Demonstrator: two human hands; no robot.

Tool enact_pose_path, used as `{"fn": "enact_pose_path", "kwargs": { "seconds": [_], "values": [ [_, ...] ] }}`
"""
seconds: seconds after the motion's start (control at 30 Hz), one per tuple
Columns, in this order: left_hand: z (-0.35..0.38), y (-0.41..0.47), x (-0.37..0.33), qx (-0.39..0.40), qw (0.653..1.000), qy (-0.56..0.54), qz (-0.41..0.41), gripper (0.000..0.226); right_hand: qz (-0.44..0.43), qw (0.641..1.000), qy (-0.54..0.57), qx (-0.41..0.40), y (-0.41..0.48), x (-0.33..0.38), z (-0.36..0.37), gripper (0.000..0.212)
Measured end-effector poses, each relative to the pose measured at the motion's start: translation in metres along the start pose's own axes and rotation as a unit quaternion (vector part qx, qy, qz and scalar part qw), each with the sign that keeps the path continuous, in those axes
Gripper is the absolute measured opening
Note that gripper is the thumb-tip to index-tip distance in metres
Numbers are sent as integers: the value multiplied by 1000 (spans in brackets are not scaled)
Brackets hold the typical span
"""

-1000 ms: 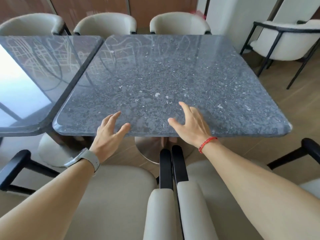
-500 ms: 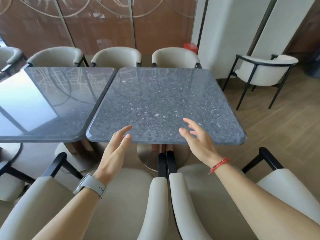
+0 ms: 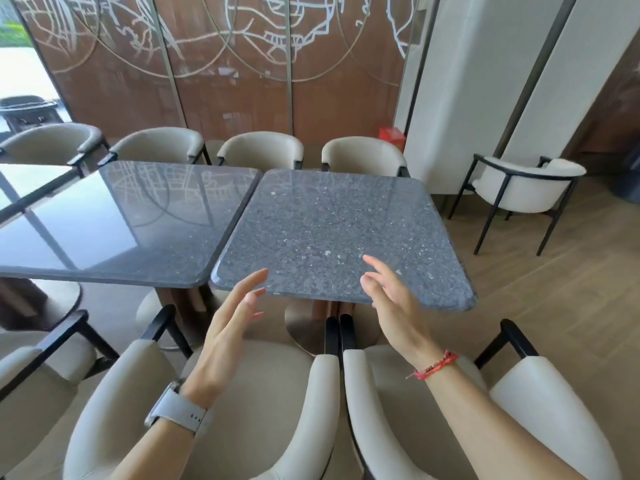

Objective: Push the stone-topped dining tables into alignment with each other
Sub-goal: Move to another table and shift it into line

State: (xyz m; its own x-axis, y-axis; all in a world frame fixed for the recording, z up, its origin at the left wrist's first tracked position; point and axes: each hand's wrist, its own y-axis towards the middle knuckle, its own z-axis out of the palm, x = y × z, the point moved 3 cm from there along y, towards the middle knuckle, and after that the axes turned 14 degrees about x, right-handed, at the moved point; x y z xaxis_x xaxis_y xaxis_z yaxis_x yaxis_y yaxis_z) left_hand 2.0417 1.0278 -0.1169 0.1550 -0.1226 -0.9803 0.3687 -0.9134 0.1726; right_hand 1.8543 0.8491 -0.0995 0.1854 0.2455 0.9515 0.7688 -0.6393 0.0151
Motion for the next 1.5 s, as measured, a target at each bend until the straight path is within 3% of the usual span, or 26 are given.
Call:
{"fn": "enact_pose_path", "kwargs": {
  "seconds": [0.13, 0.27, 0.47, 0.6, 0.77, 1.0, 1.13, 1.27, 1.5],
  "values": [
    [-2, -23, -12, -21, 1000, 4, 14, 60, -6, 1000, 13, 6, -11, 16, 6, 59],
    [-14, -33, -32, -49, 998, -8, 32, 63, -21, 999, 26, 23, -9, 36, 15, 49],
    [-38, -57, -54, -98, 994, 1, 53, 66, -35, 998, 30, 53, -2, 55, 36, 51],
    [-52, -88, -57, -144, 988, 13, 52, 80, -42, 994, 27, 97, 2, 63, 62, 51],
    [-66, -148, -58, -223, 974, -1, 38, 62, -64, 982, 30, 178, -4, 72, 114, 62],
    [-97, -270, -64, -359, 933, 25, 9, 54, -86, 947, 59, 305, -33, 90, 226, 47],
    [-119, -356, -77, -431, 901, 56, 5, 79, -98, 917, 50, 384, -66, 111, 305, 53],
    [-139, -451, -86, -502, 863, 50, 2, 80, -123, 887, 37, 443, -116, 133, 390, 68],
    [-163, -588, -96, -592, 805, 49, -9, 86, -121, 839, 19, 531, -190, 154, 513, 51]
  ]
}}
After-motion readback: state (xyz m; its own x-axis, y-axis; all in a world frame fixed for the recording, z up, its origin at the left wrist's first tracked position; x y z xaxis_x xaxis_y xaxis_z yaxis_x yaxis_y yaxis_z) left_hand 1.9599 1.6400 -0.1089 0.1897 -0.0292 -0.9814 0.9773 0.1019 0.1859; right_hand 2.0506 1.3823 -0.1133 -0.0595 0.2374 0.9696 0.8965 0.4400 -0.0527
